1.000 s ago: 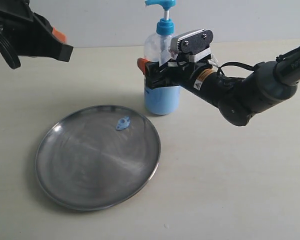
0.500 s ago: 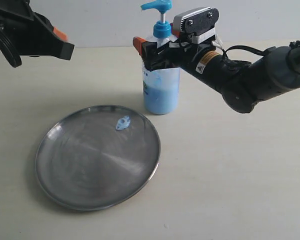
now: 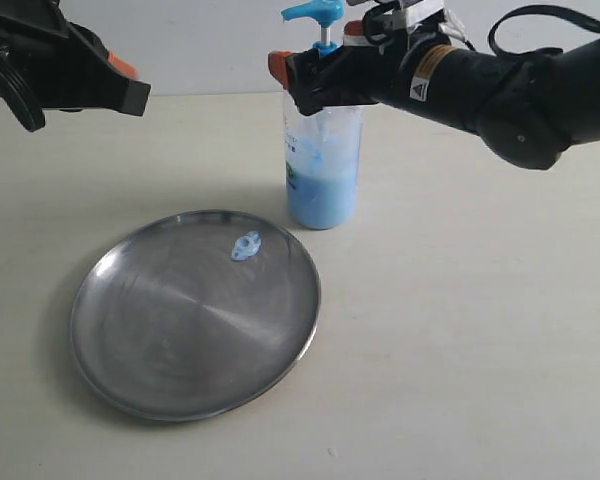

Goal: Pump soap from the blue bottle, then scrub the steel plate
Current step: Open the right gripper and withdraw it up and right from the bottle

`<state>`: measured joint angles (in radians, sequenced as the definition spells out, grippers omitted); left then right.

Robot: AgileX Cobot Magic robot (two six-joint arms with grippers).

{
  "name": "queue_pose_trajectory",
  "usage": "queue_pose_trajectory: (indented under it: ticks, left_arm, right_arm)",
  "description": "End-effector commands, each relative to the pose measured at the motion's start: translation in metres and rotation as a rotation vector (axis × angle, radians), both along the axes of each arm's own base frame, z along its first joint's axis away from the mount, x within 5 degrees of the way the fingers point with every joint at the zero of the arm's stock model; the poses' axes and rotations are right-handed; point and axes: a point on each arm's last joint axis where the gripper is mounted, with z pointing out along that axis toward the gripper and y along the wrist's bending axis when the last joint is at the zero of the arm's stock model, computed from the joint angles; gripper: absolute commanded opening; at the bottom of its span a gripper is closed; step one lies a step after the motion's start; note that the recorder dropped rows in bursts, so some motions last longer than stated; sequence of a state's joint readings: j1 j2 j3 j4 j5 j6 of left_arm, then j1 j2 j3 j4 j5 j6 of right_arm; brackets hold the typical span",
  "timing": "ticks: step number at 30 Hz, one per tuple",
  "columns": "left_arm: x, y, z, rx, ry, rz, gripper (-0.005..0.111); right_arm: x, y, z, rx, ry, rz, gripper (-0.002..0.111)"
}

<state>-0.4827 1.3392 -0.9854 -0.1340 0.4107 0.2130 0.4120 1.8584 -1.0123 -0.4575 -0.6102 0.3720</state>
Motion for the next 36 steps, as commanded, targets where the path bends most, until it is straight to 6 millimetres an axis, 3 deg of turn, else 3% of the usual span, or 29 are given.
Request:
queue_pose_trajectory:
  ticks: [1,6,14,21,30,36]
  left_arm:
    - [0.001,-0.002,-0.001,-0.028,-0.006,0.009,0.000]
    - [0.004,-0.005,-0.007,-0.034,0.017,0.015,0.000]
    - [0.005,-0.007,-0.010,-0.067,0.056,0.029,0.000]
    - [0.003,-0.009,-0.014,-0.105,0.114,0.042,0.000]
    - [0.000,-0.009,-0.021,-0.100,0.167,0.041,0.000]
    - [-0.004,-0.007,-0.031,-0.060,0.166,0.016,0.000]
  right_arm:
    - [-0.007,-0.008,0.015,-0.045,0.099,-0.054,0.094]
    - [-0.018,-0.024,0.027,-0.128,0.246,-0.173,0.084]
    - [-0.048,-0.058,0.050,-0.258,0.484,-0.447,0.032]
    - [-0.075,-0.065,0.041,-0.474,0.715,-0.356,0.002]
    - [-0.099,-0.045,0.036,-0.495,0.871,0.018,0.000]
    - [-0.115,-0.045,0.042,-0.473,0.819,0.105,0.000]
